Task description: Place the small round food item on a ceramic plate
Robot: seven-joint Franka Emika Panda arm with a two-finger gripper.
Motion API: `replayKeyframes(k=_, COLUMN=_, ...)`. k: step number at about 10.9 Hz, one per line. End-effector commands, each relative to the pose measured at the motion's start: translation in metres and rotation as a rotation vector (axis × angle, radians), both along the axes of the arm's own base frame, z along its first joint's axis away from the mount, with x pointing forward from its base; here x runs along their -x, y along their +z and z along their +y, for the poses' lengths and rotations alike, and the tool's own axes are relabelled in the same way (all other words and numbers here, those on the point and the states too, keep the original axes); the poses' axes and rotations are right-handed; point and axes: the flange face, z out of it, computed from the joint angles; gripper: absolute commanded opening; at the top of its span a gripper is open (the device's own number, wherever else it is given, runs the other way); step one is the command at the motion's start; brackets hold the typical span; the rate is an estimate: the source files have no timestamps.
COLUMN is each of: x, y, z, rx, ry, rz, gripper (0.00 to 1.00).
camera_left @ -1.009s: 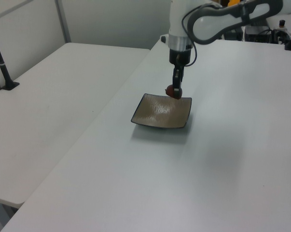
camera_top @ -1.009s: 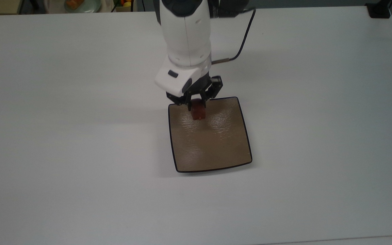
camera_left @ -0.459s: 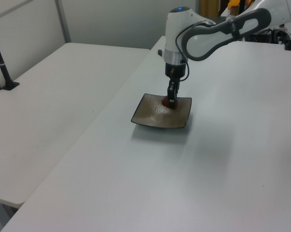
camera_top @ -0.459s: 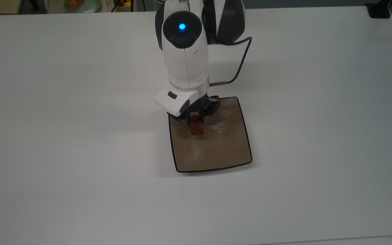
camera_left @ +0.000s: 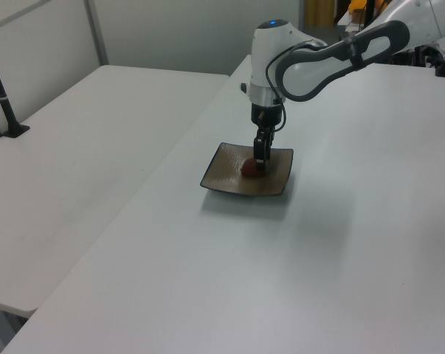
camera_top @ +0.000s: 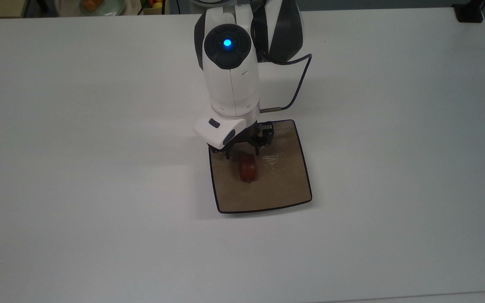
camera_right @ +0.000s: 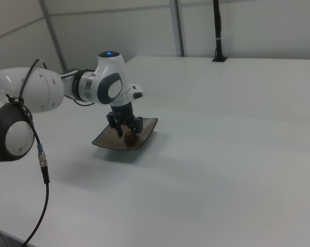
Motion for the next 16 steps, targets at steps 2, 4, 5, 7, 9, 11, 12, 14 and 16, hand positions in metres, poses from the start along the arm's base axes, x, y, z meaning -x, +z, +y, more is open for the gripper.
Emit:
replayKeyframes(k=2, x=-0.004, y=0.009, z=0.004, rx=-0.003, ry=-0.016, rz=-0.023, gripper=1.00)
replayKeyframes(k=4, x=-0.002, y=0.026, z=0.003, rx=-0.008, ry=-0.016, rz=-0.040, gripper=1.00)
replayKeyframes(k=5, x=-0.001, y=0.039, z=0.001, rx=-0.010, ry=-0.017, rz=-0.056, gripper=1.00)
replayKeyframes(k=7, x=0.003, y=0.059, z=-0.005, rx=-0.012, ry=-0.021, rz=-0.063, gripper=1.00)
replayKeyframes(k=9, x=0.010, y=0.077, z=-0.008, rx=-0.009, ry=-0.021, rz=-0.046, gripper=1.00)
replayKeyframes(k=11, x=0.021, y=0.117, z=-0.031, rx=-0.002, ry=-0.047, rz=-0.043, gripper=1.00)
replayKeyframes(k=12, x=0.029, y=0.142, z=-0.047, rx=-0.005, ry=-0.067, rz=-0.041, gripper=1.00)
replayKeyframes(k=14, x=0.050, y=0.193, z=-0.096, rx=-0.011, ry=-0.127, rz=-0.036, gripper=1.00)
replayKeyframes(k=16, x=0.074, y=0.235, z=-0.135, rx=-0.015, ry=-0.181, rz=-0.031, gripper=1.00)
